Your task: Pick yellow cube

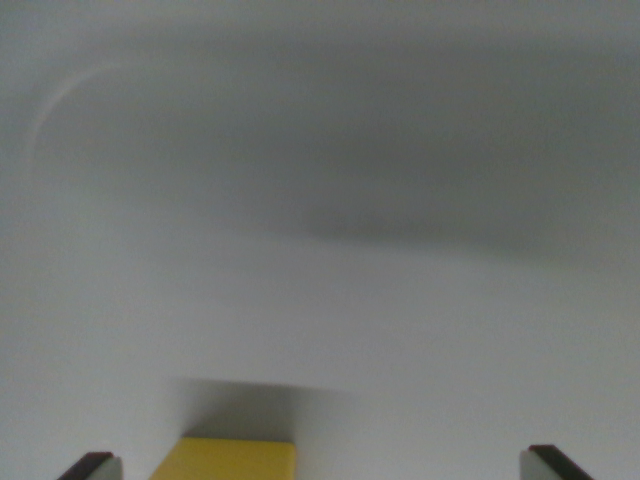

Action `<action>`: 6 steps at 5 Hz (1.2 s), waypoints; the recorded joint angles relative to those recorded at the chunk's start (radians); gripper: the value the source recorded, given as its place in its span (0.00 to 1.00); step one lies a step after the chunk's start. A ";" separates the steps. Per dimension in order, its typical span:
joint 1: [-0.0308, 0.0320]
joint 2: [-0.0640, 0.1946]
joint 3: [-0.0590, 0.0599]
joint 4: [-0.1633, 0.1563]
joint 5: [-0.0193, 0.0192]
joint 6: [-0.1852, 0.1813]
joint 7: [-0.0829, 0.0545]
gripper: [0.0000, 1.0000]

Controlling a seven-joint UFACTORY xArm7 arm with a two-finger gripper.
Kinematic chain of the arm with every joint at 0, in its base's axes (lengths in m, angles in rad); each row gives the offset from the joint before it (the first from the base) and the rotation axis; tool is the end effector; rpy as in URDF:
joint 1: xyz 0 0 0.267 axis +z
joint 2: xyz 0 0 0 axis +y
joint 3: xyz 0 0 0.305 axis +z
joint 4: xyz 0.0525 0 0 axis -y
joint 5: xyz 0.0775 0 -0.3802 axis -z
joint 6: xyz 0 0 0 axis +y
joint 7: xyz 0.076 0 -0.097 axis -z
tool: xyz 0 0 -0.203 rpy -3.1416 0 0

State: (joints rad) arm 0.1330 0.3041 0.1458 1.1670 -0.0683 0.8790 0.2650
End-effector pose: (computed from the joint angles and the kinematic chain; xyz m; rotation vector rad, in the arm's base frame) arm 0.5333 0.1455 0.0544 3.1288 0.0804 -0.0146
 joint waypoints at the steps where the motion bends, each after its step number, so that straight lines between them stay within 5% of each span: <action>1: 0.0085 0.019 0.006 -0.025 -0.0030 -0.041 0.018 0.00; 6: 0.0231 0.051 0.016 -0.069 -0.0082 -0.111 0.049 0.00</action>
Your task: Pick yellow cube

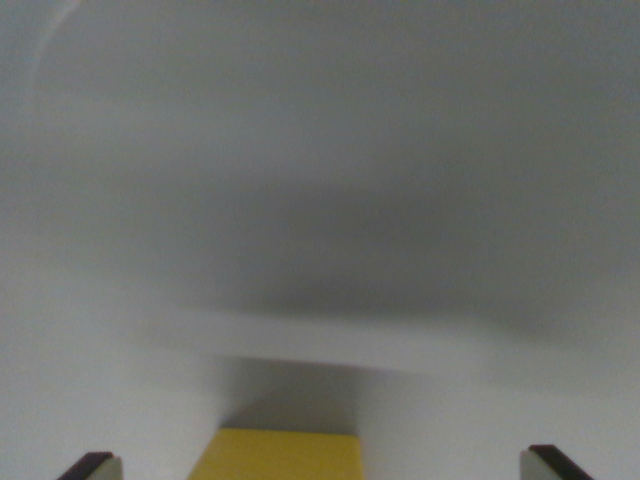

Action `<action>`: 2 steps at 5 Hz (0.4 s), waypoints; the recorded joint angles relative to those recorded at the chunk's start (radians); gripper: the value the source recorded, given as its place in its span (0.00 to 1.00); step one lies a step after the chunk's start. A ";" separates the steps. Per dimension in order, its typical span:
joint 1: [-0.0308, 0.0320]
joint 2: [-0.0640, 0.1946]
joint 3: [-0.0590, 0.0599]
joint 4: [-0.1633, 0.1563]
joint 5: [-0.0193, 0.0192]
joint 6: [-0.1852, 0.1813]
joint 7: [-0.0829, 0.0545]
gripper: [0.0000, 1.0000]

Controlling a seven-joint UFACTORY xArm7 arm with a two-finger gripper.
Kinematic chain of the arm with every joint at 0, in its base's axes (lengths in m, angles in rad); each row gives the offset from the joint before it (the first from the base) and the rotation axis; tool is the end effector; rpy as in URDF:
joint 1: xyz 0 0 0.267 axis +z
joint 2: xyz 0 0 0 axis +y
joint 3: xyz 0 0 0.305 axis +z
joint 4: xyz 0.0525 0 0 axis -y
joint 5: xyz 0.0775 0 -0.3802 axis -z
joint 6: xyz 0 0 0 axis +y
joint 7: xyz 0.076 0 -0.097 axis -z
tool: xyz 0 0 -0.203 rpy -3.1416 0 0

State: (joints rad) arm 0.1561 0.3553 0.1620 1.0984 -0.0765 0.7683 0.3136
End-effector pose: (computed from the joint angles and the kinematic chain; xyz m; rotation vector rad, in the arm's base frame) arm 0.5132 0.1663 0.0077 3.1379 0.0795 -0.0306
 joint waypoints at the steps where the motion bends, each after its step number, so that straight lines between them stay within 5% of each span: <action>1: 0.0066 0.015 0.005 -0.020 -0.0023 -0.032 0.014 0.00; 2: 0.0066 0.015 0.005 -0.020 -0.0023 -0.032 0.014 0.00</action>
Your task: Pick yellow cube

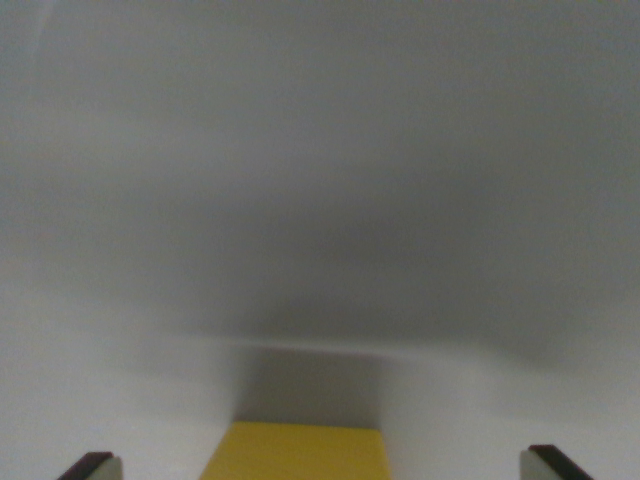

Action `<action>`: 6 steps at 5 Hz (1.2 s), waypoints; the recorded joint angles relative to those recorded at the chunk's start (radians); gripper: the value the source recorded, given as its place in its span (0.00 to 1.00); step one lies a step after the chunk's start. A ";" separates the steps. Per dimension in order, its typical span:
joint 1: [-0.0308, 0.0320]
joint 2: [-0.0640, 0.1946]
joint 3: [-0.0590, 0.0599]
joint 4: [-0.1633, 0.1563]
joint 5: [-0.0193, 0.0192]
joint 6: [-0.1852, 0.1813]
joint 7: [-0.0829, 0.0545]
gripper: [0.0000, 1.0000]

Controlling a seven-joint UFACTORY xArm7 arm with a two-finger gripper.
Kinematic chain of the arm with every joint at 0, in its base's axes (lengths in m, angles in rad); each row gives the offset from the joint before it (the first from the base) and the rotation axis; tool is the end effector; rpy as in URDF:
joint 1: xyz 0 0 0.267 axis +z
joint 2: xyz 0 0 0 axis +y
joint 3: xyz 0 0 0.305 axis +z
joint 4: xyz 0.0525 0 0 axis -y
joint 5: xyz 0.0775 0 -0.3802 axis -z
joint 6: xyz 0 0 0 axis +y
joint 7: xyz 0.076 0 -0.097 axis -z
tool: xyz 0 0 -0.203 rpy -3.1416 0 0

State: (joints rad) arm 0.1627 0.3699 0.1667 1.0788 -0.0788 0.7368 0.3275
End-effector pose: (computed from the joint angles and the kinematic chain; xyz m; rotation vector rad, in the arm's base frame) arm 0.5064 0.1720 -0.0052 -3.1399 -0.0792 0.0358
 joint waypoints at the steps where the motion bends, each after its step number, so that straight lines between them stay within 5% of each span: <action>1: 0.0052 0.011 0.004 -0.015 -0.0018 -0.025 0.011 0.00; 6: 0.0130 0.029 0.009 -0.039 -0.0046 -0.062 0.027 0.00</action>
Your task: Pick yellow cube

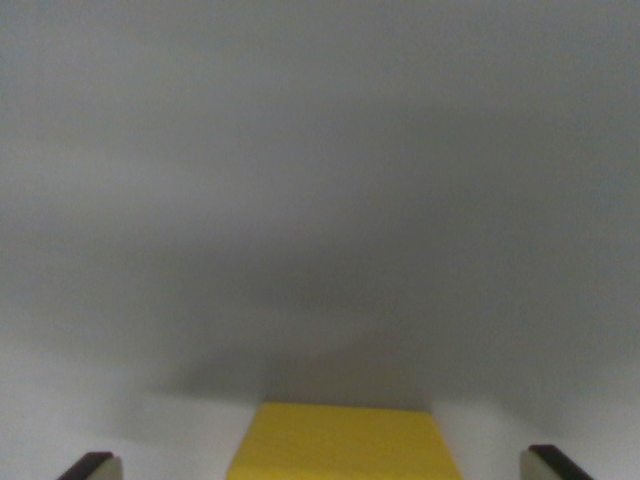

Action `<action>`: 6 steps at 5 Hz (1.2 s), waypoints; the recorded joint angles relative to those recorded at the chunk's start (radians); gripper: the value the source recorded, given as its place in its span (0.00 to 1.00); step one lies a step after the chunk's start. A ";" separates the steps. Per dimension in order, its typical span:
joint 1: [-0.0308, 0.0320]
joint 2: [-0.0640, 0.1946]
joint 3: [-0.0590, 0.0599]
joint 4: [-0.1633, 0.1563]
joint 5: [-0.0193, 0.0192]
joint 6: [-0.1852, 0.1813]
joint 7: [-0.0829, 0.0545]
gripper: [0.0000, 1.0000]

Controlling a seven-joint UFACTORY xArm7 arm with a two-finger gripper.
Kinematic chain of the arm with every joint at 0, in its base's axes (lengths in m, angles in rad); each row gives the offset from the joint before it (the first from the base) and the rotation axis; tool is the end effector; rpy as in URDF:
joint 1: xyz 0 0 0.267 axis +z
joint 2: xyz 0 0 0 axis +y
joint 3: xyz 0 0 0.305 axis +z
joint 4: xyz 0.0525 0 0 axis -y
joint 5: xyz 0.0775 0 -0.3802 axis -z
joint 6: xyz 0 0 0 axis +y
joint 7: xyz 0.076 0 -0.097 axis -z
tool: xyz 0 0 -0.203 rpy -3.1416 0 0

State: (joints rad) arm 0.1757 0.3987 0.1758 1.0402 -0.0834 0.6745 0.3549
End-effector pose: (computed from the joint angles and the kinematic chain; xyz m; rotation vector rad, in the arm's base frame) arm 0.4916 0.1829 -0.0298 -3.1331 -0.0780 0.0460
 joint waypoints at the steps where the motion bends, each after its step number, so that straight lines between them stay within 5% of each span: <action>1: 0.0022 0.005 0.002 -0.006 -0.0008 -0.010 0.005 0.00; 6: 0.0030 0.007 0.002 -0.009 -0.0011 -0.014 0.006 0.00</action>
State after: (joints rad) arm 0.1787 0.4054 0.1779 1.0313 -0.0845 0.6601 0.3612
